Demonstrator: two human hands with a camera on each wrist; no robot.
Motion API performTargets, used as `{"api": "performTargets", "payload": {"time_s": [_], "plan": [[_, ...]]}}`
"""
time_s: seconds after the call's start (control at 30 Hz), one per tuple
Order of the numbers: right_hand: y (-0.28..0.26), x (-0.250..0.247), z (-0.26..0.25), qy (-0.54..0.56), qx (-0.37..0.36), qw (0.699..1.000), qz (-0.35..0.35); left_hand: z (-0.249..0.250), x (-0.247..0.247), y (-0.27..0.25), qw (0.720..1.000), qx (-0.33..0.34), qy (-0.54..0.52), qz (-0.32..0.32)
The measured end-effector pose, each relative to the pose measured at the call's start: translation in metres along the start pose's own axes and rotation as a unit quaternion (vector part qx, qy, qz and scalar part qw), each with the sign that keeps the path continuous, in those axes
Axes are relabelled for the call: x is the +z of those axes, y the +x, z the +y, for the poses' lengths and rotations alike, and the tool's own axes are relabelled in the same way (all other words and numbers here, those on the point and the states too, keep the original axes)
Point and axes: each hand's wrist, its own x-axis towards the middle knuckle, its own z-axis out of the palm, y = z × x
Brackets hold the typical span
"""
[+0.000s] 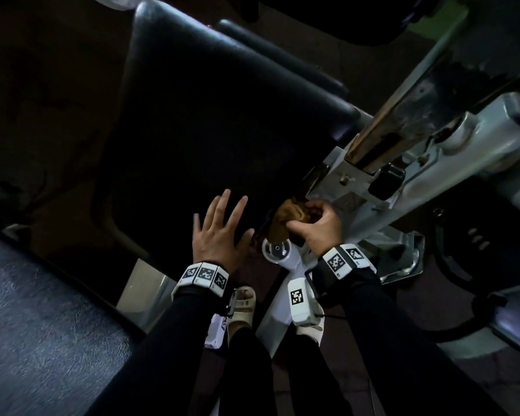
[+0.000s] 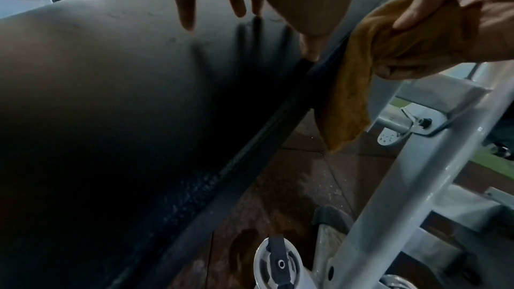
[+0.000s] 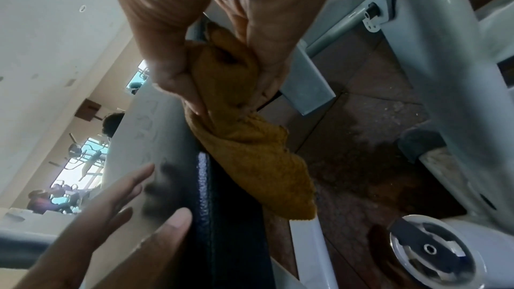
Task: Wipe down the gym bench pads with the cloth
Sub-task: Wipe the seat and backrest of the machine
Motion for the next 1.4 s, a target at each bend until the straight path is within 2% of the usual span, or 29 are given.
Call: {"api": "performTargets", "payload": {"time_s": [0.13,0.37,0.5,0.63,0.83,0.93,1.03,1.1,1.23,1.33,1.4], "plan": [[0.001,0.002,0.002,0.066,0.001,0.996,0.061,-0.017,-0.001,0.011,0.999,-0.034,0.0,-0.036],[-0.001,0.018,0.003,0.202,0.058,0.966,0.148,-0.025,0.009,0.011,0.997,-0.014,-0.032,-0.065],[-0.001,0.028,0.006,0.183,0.064,0.965,0.179,-0.024,0.01,0.012,0.996,-0.019,-0.034,-0.083],[-0.002,0.043,0.002,0.143,0.053,0.977,0.151,-0.024,0.009,0.012,0.994,-0.02,-0.038,-0.097],[0.001,0.056,-0.007,0.109,0.121,0.98,0.112,-0.022,0.005,0.013,0.993,-0.022,-0.036,-0.113],[0.009,0.053,-0.019,0.115,0.094,0.986,0.081,-0.024,0.003,0.013,0.991,-0.016,-0.038,-0.124],[0.02,0.049,-0.02,0.113,0.105,0.982,0.113,-0.024,0.001,0.013,0.991,-0.006,-0.036,-0.13],[0.019,0.05,-0.019,0.114,0.114,0.981,0.108,-0.025,-0.002,0.012,0.99,0.002,-0.032,-0.134],[0.002,0.066,0.001,0.085,0.115,0.985,0.096,-0.03,-0.01,0.014,0.987,0.015,-0.016,-0.156],[-0.028,0.095,0.03,0.066,0.105,0.991,0.049,-0.036,-0.017,0.015,0.985,0.032,0.006,-0.167],[-0.045,0.114,0.044,0.1,0.098,0.99,0.023,-0.041,-0.023,0.016,0.983,0.05,0.009,-0.177]]}}
